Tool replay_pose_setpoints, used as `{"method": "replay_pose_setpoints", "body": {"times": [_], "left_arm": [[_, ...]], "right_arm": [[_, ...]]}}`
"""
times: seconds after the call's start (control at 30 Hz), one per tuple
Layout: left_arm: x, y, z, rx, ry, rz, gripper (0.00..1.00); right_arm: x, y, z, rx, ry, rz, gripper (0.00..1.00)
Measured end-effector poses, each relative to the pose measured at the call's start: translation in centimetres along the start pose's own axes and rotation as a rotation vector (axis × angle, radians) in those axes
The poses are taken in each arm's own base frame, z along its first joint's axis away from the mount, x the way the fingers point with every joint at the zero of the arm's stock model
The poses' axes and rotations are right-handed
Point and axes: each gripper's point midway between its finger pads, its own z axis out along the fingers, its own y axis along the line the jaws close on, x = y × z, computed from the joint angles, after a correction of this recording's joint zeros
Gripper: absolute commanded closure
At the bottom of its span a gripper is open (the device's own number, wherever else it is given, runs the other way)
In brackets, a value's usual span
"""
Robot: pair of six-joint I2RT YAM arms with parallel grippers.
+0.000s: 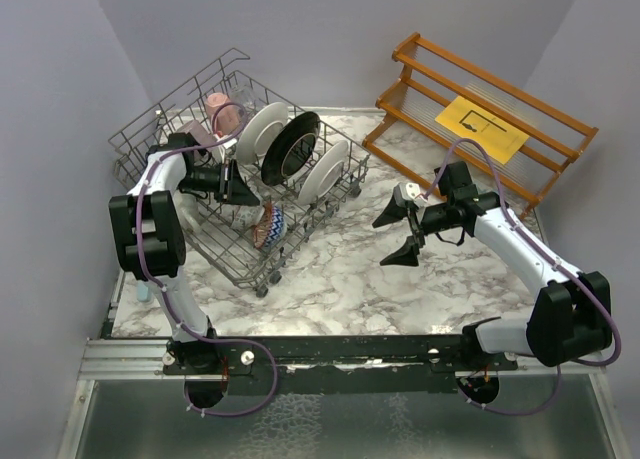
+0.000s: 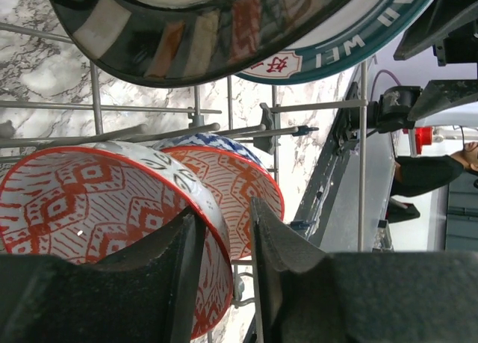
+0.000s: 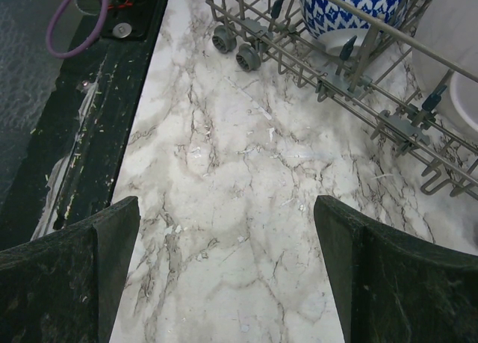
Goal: Load the mixed dishes into the dish rack
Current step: Insert the bowl into the dish rack.
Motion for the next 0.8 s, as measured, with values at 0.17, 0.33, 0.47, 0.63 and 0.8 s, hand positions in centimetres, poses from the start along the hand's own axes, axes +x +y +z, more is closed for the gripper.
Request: {"method": "replay_pose_setpoints", "body": {"times": [0.17, 0.33, 0.47, 0.63, 0.8], "left_arm": [[-0.2, 0.6, 0.0, -0.036, 0.003, -0.002, 0.57], [-1.0, 0.6, -0.6, -0.11, -0.013, 0.014, 0.47], [-2.1, -0.1, -1.5, -0.173, -0.046, 0.044, 0.45], [-3.4, -0.9, -2.5, -0.245, -0.089, 0.076, 0.42], [-4.9, -2.5, -4.1, -0.345, -0.157, 0.122, 0.42]], "right_arm": [[-0.1, 0.0, 0.0, 0.001, 0.0, -0.003, 0.0], [-0.1, 0.0, 0.0, 0.002, -0.001, -0.007, 0.0], [-0.1, 0.0, -0.1, 0.002, -0.001, -0.008, 0.0], [-0.2, 0.1, -0.1, 0.003, -0.002, -0.015, 0.0], [-0.4, 0.1, -0.1, 0.005, -0.003, -0.025, 0.0]]}}
